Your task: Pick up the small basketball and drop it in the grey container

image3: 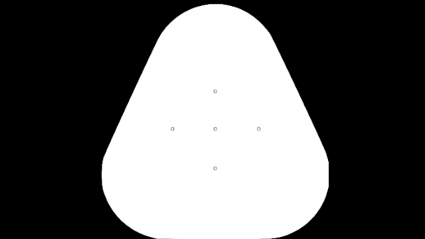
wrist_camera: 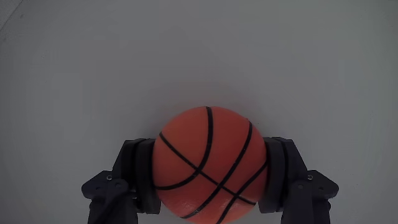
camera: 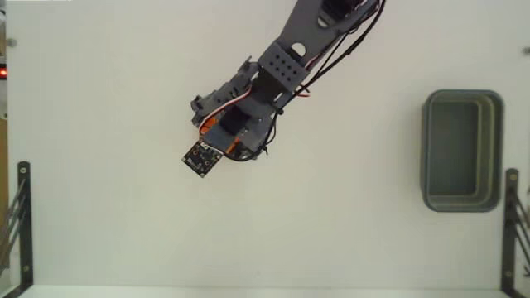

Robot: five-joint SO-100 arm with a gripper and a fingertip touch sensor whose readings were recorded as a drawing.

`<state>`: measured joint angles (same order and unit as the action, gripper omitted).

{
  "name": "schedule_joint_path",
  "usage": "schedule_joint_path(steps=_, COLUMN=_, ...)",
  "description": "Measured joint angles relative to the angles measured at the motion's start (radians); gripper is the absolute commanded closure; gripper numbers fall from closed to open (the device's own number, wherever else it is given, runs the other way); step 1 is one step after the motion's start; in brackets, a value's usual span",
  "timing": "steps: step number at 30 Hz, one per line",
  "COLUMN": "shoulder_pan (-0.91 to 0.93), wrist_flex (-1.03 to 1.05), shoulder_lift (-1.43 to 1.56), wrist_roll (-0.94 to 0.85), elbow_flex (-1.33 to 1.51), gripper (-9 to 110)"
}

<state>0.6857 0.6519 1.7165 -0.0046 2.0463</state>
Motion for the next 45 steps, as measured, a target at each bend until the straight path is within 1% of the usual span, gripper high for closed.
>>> schedule_joint_path(steps=34, shoulder_pan=0.000, wrist_flex=0.000, shoulder_lift=0.000, wrist_roll=0.000, elbow_flex=0.000, gripper=25)
schedule_joint_path(steps=45, shoulder_pan=0.000, wrist_flex=0.000, shoulder_lift=0.000, wrist_roll=0.000, elbow_flex=0.000, gripper=25)
